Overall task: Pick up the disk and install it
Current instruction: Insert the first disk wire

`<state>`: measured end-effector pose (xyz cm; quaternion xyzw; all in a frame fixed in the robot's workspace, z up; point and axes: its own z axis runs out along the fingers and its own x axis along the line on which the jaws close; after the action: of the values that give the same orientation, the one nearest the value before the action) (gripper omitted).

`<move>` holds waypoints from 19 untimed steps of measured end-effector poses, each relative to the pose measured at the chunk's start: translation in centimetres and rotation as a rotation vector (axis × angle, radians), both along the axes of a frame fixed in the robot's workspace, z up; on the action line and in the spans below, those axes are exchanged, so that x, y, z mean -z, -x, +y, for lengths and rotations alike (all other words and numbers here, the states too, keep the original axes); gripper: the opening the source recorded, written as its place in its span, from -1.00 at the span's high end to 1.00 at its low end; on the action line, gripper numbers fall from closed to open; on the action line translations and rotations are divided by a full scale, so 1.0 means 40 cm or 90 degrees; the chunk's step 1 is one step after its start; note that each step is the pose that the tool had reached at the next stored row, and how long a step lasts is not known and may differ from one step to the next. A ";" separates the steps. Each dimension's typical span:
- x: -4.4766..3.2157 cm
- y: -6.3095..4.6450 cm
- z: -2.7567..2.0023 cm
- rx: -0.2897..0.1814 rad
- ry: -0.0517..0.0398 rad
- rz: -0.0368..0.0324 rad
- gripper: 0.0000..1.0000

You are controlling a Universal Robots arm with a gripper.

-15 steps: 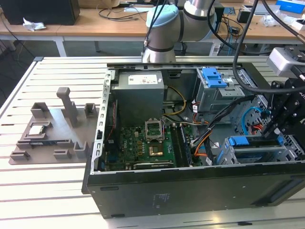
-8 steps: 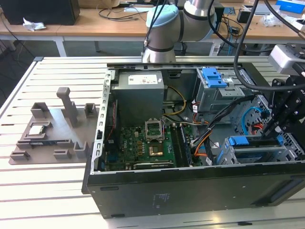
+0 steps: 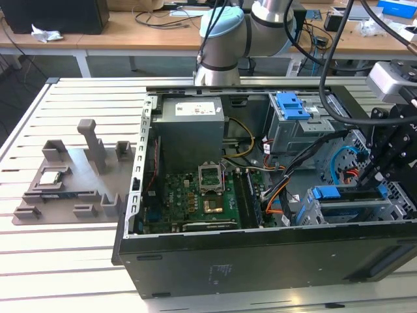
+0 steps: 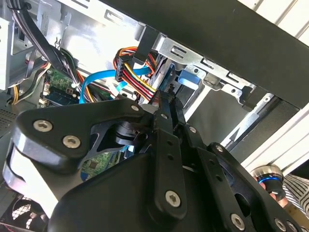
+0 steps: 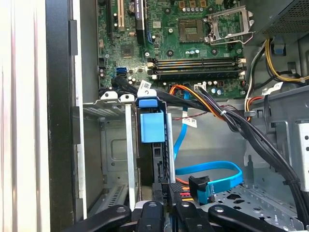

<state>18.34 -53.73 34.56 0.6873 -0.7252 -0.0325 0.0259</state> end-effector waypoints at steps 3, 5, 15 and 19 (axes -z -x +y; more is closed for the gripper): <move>0.002 0.000 -0.003 0.000 0.0000 0.0000 0.67; 0.003 -0.001 -0.003 0.000 0.0001 0.0000 0.67; 0.004 -0.001 -0.002 0.000 0.0010 0.0004 0.67; 0.005 -0.001 -0.001 0.000 0.0011 0.0008 0.67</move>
<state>18.37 -53.76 34.37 0.6873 -0.7252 -0.0323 0.0270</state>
